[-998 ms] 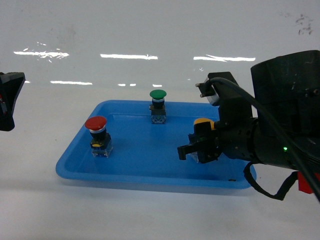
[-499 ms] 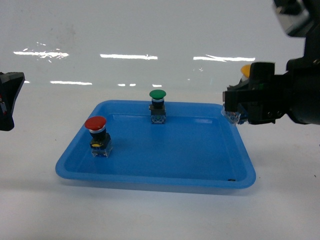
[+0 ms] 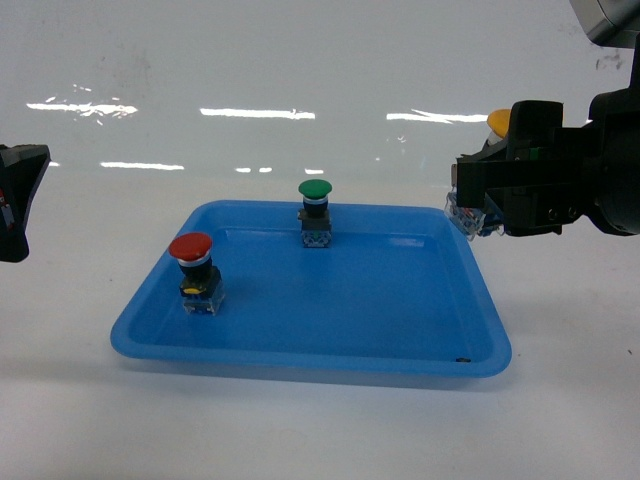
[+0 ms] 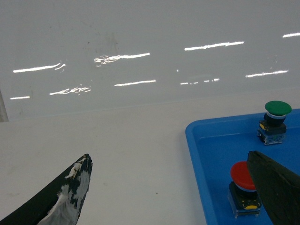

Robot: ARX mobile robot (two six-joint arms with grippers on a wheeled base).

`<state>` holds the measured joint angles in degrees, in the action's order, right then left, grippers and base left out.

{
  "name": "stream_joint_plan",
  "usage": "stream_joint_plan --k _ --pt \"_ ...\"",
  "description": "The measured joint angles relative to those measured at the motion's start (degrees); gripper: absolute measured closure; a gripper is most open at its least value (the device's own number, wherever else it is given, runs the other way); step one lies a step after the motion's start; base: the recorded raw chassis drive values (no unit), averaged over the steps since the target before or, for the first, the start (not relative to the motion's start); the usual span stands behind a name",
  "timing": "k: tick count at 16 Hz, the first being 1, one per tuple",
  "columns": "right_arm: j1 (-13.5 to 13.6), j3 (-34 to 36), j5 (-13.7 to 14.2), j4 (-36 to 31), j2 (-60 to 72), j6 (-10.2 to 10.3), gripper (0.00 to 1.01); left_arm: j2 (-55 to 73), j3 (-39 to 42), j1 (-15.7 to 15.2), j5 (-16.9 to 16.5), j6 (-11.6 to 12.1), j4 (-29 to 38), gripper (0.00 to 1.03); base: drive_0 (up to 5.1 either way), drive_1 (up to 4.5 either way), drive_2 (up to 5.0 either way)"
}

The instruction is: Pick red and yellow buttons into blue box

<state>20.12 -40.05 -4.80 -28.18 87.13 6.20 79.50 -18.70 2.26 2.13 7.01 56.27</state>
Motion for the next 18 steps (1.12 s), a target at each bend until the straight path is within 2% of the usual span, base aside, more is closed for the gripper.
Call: stream_joint_plan --k 6,13,16,17,18 --pt "-5.6 8.5 1.1 3.1 -12.5 -0.2 0.76 0.0 0.0 0.0 -0.1 0.0 0.0 0.05 0.0 0.0 0.0" --pt "-6.1 11.9 2.0 7.7 -21.8 -0.2 0.76 0.0 0.0 0.0 0.0 0.0 0.0 0.05 0.0 0.0 0.0" --pt "-6.4 12.7 3.6 8.9 -24.0 -0.3 0.76 0.0 0.0 0.0 0.0 0.0 0.0 0.05 0.0 0.0 0.0" --pt "-9.7 15.9 4.7 13.1 -31.0 -1.9 0.76 0.0 0.0 0.0 0.0 0.0 0.0 0.05 0.0 0.0 0.0" --pt "-11.4 16.6 4.6 13.4 -32.2 -2.7 0.76 0.0 0.0 0.0 0.0 0.0 0.0 0.05 0.0 0.0 0.0"
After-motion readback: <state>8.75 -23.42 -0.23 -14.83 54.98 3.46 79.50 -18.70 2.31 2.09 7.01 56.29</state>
